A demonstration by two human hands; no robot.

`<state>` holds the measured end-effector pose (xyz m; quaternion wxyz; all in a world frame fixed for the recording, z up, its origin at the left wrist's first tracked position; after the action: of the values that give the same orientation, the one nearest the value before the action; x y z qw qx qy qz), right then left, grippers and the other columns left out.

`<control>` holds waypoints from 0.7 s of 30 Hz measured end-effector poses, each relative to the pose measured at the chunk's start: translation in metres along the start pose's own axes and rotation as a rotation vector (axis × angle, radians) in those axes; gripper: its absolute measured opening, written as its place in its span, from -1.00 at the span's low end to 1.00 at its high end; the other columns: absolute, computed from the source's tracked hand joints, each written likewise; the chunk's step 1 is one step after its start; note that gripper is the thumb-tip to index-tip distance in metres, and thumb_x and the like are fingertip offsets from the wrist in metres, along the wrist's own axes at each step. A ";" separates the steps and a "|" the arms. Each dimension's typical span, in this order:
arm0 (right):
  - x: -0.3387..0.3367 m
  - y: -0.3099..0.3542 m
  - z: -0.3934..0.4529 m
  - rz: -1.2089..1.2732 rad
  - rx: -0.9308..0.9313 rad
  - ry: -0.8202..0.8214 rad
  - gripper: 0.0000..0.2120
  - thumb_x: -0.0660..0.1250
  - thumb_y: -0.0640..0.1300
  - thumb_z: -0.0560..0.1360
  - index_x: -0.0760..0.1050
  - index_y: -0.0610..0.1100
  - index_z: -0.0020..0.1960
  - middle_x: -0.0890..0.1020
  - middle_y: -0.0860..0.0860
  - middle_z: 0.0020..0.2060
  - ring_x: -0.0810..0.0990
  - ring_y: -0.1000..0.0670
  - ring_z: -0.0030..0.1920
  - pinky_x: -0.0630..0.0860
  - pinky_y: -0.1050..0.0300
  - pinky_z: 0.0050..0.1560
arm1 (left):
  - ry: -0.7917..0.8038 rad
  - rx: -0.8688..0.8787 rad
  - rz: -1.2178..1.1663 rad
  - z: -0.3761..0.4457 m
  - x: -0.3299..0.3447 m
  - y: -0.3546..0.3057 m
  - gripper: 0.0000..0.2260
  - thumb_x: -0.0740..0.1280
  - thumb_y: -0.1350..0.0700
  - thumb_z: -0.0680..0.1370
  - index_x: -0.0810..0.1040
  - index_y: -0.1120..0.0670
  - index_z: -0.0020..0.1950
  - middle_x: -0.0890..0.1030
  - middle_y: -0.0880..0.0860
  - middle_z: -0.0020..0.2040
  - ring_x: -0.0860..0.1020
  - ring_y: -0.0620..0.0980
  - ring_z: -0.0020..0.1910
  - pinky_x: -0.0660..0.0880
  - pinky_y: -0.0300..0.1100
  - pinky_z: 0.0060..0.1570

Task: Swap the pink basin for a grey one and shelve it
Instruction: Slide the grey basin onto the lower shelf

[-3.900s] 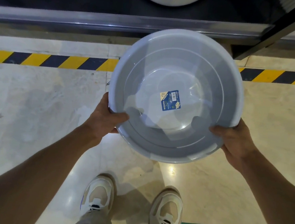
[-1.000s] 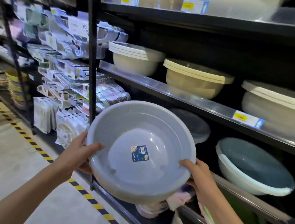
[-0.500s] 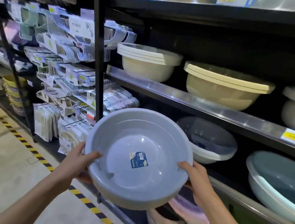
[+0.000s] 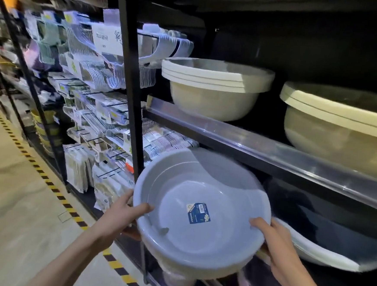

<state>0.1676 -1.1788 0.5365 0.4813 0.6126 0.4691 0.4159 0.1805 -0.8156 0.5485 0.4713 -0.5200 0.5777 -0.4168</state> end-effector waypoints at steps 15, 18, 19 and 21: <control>0.052 0.005 0.085 0.023 0.004 -0.324 -0.83 0.46 -0.22 0.41 0.56 -0.33 -0.19 0.61 -0.17 -0.31 0.57 -0.11 -0.29 0.42 0.04 -0.24 | 0.220 0.043 0.064 0.187 -0.019 -0.021 -0.68 0.47 0.12 0.53 0.51 0.05 0.25 0.69 0.20 -0.28 0.59 0.18 -0.40 0.58 -0.09 -0.45; 0.062 0.007 0.090 0.041 0.013 -0.390 -0.70 0.46 -0.20 0.42 0.57 -0.48 -0.07 0.66 -0.34 -0.21 0.63 -0.17 -0.19 0.45 0.00 -0.16 | 0.300 0.045 0.058 0.219 -0.019 -0.028 -0.71 0.47 0.14 0.52 0.52 0.11 0.21 0.69 0.22 -0.26 0.59 0.16 -0.38 0.55 -0.12 -0.48; 0.065 0.007 0.092 0.052 0.015 -0.408 -0.64 0.46 -0.20 0.43 0.56 -0.52 0.00 0.68 -0.40 -0.11 0.66 -0.21 -0.12 0.46 -0.02 -0.11 | 0.315 0.048 0.052 0.229 -0.019 -0.031 -0.71 0.47 0.14 0.52 0.53 0.12 0.20 0.70 0.21 -0.23 0.60 0.17 -0.35 0.56 -0.11 -0.47; 0.071 0.006 0.093 0.070 0.008 -0.443 -0.57 0.46 -0.18 0.44 0.53 -0.52 0.12 0.65 -0.43 0.05 0.67 -0.29 0.05 0.50 -0.08 0.02 | 0.344 0.055 0.054 0.249 -0.017 -0.034 -0.71 0.49 0.12 0.50 0.55 0.10 0.18 0.72 0.22 -0.18 0.62 0.18 -0.33 0.58 -0.08 -0.44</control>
<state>0.2733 -1.1291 0.5284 0.5555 0.7069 0.3320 0.2856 0.4316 -0.8002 0.5311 0.3904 -0.4122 0.6521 -0.5024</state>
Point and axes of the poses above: each hand's wrist, its own z-axis towards the middle knuckle, its own x-axis out of the palm, y = z × x, the point moved 4 cm from there along z, towards the middle knuckle
